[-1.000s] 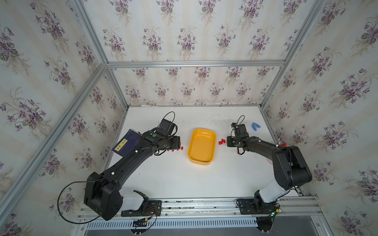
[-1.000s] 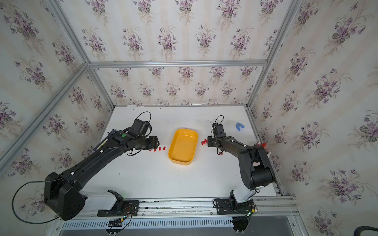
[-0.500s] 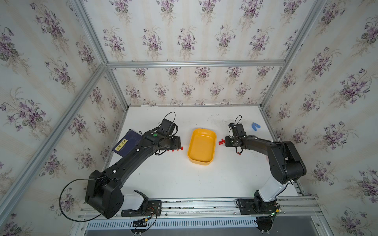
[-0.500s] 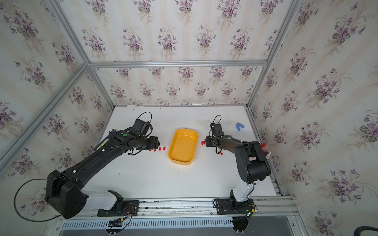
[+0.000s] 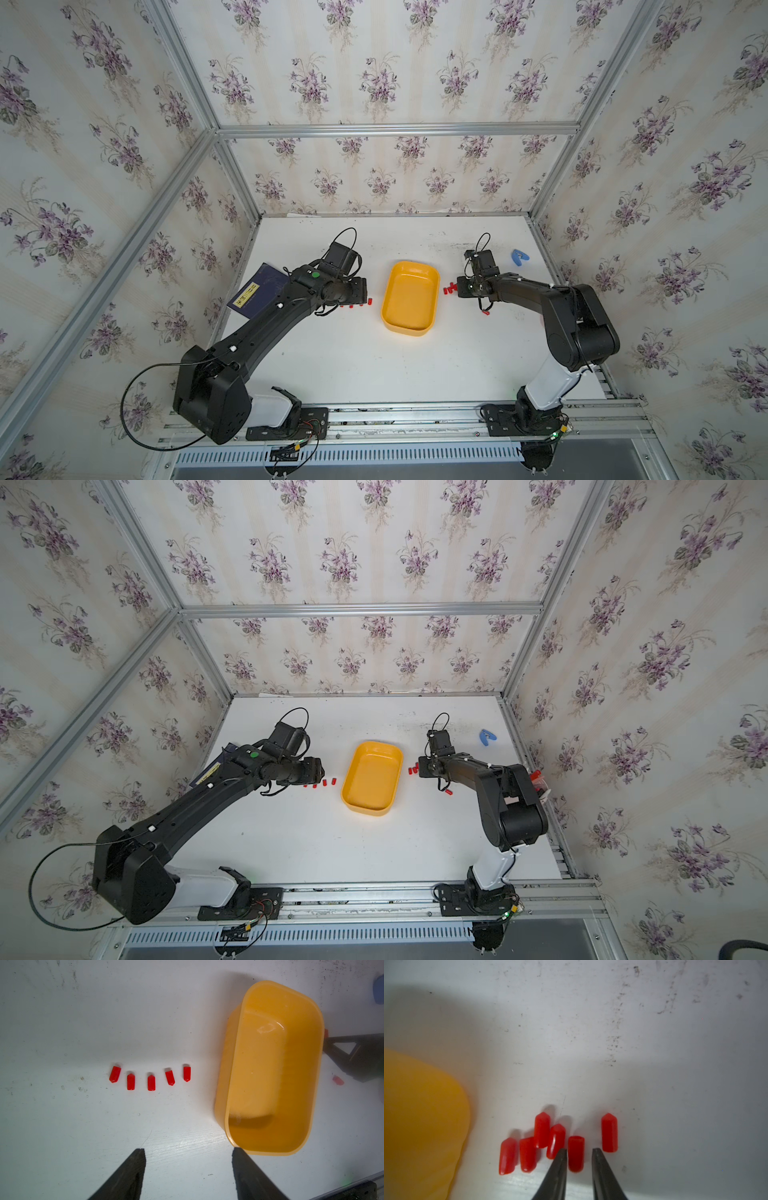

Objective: Take the screw protection sleeves out of the storage box
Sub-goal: Place the screw protection sleeve at the center of the board, then pick up the screw protection sleeve from the center of the board.

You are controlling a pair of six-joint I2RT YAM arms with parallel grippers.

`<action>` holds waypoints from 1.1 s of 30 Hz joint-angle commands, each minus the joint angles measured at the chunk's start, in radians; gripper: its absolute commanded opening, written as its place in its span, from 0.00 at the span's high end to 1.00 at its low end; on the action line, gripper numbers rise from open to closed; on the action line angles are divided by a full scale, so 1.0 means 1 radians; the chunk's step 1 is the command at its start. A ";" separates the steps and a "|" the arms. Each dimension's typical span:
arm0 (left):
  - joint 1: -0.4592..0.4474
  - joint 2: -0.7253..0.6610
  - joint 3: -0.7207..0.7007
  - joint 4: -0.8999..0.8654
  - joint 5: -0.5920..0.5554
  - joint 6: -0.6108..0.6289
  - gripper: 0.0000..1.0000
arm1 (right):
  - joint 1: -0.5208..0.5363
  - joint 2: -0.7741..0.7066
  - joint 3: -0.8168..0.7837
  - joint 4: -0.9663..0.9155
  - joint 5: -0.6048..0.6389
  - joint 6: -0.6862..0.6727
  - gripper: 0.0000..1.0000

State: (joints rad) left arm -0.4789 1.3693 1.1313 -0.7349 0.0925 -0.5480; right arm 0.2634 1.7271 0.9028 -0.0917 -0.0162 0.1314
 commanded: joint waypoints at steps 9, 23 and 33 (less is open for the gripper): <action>0.000 -0.007 0.000 0.022 0.003 0.010 0.30 | 0.000 -0.190 -0.037 -0.133 0.032 0.019 0.68; -0.029 -0.025 -0.044 0.056 0.047 -0.003 0.30 | -0.009 -0.403 -0.160 -0.249 0.077 0.289 0.60; -0.034 -0.078 -0.083 0.045 0.056 -0.008 0.30 | -0.040 -0.338 -0.143 -0.379 0.169 0.312 0.59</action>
State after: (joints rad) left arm -0.5121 1.3025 1.0546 -0.6914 0.1398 -0.5533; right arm 0.2253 1.3937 0.7658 -0.4107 0.1005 0.4194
